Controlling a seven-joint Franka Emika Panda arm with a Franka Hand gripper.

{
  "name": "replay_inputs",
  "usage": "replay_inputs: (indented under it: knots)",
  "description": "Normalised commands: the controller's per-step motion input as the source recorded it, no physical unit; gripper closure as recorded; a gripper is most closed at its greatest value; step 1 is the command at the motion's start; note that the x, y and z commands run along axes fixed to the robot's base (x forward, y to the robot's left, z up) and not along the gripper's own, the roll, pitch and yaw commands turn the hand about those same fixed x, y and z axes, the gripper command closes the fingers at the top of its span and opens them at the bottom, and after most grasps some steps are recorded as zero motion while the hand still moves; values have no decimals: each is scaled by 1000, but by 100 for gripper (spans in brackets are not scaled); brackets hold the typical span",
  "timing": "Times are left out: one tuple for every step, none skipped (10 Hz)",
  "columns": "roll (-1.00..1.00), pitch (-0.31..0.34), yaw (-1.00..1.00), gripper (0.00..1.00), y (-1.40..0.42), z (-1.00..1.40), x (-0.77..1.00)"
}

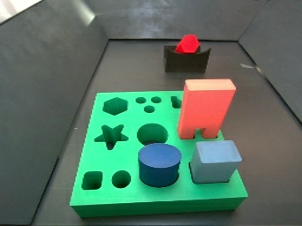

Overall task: Pick up the hexagon object. Move up. Place the hexagon object on the fixture. Regrasp the hexagon object. Move to above the board. Insert the hexagon object.
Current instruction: Regrasp the hexagon object.

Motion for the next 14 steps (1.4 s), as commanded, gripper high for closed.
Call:
replay_inputs:
  knots:
    - [1000,107,68,0,-37,-13,92]
    - [922,149,97,0,-40,-19,103]
    - [732,151,114,0,-43,-23,108]
    - [544,148,133,0,-44,-24,106]
    - [369,134,151,0,-41,-17,104]
    - [228,98,174,0,-30,-9,91]
    - [138,99,146,0,74,-1000,35]
    - [124,64,151,0,74,-1000,40]
    - [111,29,152,0,65,-1000,51]
    - [100,9,149,0,60,-1000,58]
    - [82,-23,132,0,57,-1000,71]
    - [72,-53,114,0,51,-1000,82]
    - [67,-70,93,0,46,-1000,88]
    - [62,-82,70,0,42,-1000,93]
